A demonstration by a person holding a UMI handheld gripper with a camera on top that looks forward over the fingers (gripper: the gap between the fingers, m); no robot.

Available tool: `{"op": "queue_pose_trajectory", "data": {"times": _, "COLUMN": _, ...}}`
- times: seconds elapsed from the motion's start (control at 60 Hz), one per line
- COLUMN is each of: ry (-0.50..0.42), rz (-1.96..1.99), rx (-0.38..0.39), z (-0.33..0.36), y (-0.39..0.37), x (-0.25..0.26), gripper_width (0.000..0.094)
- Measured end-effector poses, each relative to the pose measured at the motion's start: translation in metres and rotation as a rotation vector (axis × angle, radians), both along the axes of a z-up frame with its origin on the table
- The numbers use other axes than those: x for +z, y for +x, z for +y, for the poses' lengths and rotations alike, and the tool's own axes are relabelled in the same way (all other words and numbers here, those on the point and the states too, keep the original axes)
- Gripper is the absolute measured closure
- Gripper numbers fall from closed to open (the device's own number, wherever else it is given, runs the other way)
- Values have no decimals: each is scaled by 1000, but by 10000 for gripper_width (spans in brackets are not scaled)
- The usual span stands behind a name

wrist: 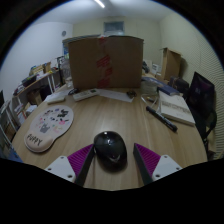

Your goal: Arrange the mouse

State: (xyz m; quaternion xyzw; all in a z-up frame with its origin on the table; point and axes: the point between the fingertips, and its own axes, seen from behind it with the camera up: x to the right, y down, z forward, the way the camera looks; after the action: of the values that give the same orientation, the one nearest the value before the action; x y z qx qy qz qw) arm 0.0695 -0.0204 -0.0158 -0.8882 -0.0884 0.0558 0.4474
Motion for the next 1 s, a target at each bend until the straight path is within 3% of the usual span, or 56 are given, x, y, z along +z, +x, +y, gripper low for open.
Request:
{"op": "queue_pose_trajectory", "data": {"times": 0.05, "ry": 7, "rz": 0, "rx": -6, "z": 10, "y": 0, "x": 1, "gripper_width": 173}}
{"op": "queue_pose_trajectory", "data": {"times": 0.067, "ry": 9, "rz": 1, "rx": -10, "z": 13, "y": 0, "x": 1, "gripper_width": 148}}
{"op": "queue_pose_trajectory", "data": {"times": 0.133, "ry": 19, "rz": 3, "rx": -47, "z": 24, "y": 4, "x": 0, "gripper_width": 387}}
{"op": "queue_pose_trajectory", "data": {"times": 0.267, "ry": -20, "rz": 6, "rx": -126, "z": 25, "y": 7, "x": -1, "gripper_width": 456}}
{"op": "queue_pose_trajectory", "data": {"times": 0.367, "ry": -81, "rz": 84, "rx": -234, "z": 23, "y": 13, "x": 6, "gripper_width": 511}}
{"op": "queue_pose_trajectory", "data": {"times": 0.5, "ry": 74, "rz": 84, "rx": -304, "z": 39, "y": 12, "x": 92, "gripper_width": 581}}
{"op": "queue_pose_trajectory", "data": {"times": 0.617, "ry": 210, "rz": 90, "rx": -220, "z": 55, "y": -60, "x": 168, "gripper_width": 584}}
{"op": "queue_pose_trajectory", "data": {"times": 0.717, "ry": 238, "rz": 115, "rx": -154, "z": 64, "y": -146, "x": 185, "gripper_width": 584}}
{"op": "queue_pose_trajectory", "data": {"times": 0.867, "ry": 122, "rz": 52, "rx": -105, "z": 67, "y": -232, "x": 103, "gripper_width": 583}}
{"op": "queue_pose_trajectory", "data": {"times": 1.0, "ry": 1, "rz": -4, "rx": -83, "z": 58, "y": -256, "x": 24, "gripper_width": 582}}
